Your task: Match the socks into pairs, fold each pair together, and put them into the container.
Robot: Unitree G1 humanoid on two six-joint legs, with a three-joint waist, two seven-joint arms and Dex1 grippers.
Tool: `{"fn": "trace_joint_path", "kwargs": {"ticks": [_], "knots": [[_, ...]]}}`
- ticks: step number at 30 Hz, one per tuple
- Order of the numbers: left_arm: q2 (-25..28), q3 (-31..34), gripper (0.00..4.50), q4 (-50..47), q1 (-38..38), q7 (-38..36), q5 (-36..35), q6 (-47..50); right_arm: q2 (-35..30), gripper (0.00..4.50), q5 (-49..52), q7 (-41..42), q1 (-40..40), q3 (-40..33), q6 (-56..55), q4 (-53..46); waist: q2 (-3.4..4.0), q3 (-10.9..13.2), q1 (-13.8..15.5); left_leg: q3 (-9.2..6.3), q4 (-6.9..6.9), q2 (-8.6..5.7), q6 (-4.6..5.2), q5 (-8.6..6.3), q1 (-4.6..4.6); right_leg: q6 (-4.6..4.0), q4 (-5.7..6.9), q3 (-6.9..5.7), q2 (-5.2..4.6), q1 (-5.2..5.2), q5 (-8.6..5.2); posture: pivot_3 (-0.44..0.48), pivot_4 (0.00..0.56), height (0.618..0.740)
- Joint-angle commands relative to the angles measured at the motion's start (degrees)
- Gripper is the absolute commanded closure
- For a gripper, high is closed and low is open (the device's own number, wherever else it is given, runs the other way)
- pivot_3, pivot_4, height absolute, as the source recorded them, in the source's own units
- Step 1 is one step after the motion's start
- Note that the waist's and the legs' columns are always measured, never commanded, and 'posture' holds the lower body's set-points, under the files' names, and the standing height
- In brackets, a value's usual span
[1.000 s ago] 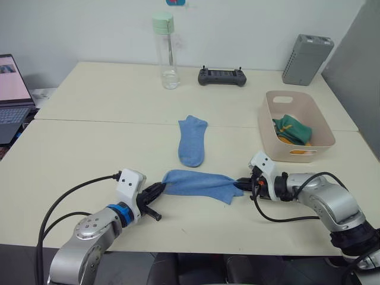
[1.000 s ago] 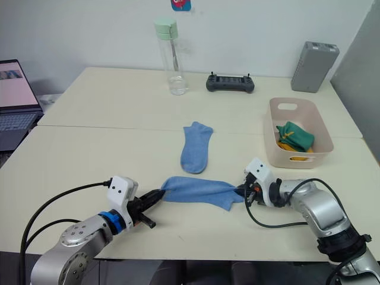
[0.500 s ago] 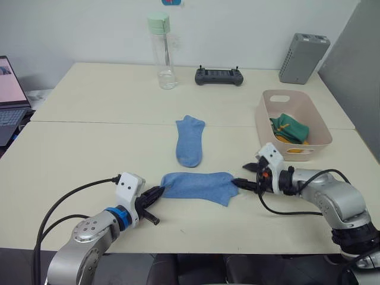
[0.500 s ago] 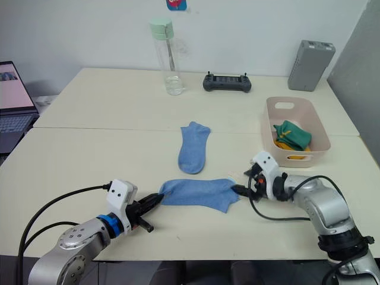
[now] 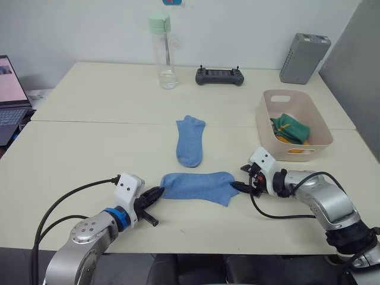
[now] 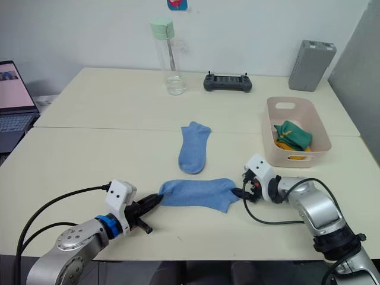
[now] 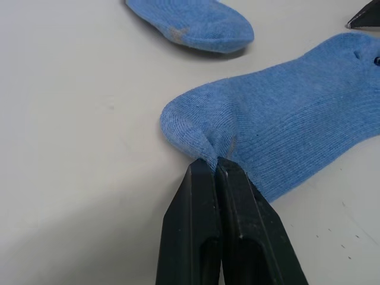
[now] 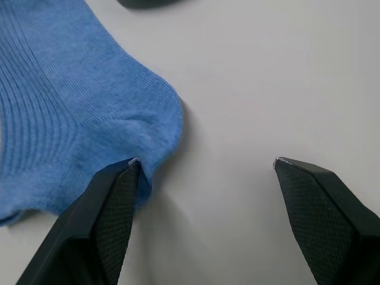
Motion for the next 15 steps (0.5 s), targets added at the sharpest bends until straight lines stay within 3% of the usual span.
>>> {"fn": "trace_joint_path", "kwargs": {"ticks": [1,8,9,15], "knots": [[0.65,-0.33,4.5,1.17,-2.02,-0.9,0.76,-2.16,-1.28,0.66,-1.69,0.19,-0.31,-0.97,-2.08,-0.39,-0.01,0.0,0.01,0.0,0.0,0.0,0.0,0.0,0.0,0.0,0.0,0.0,0.0,0.0,0.0,0.0,0.15,0.74],[1.42,-0.63,4.5,2.03,-2.69,-2.8,0.25,-2.42,1.52,0.66,4.59,1.35,-0.32,-5.81,0.61,-4.28,0.0,0.0,-0.04,-0.01,-0.1,0.01,0.0,0.0,-0.01,0.2,0.01,-0.02,0.01,0.0,0.11,0.0,0.15,0.74],[1.47,-0.36,4.07,1.9,-2.6,-2.94,-0.21,-1.96,1.3,0.62,4.68,1.7,-0.38,-5.74,0.48,-4.69,0.0,0.0,-0.01,-0.01,-0.12,0.01,0.0,0.0,-0.01,0.23,0.02,-0.03,0.01,0.0,0.13,0.0,0.15,0.74],[3.99,3.6,2.44,-1.12,0.06,-4.97,-3.91,0.33,-0.53,0.62,2.67,2.99,-0.42,-4.64,-2.14,-5.0,0.0,0.0,-0.01,-0.02,-0.14,0.01,0.0,0.0,-0.01,0.21,0.01,-0.04,0.01,-0.02,0.11,0.0,0.15,0.74]]}}
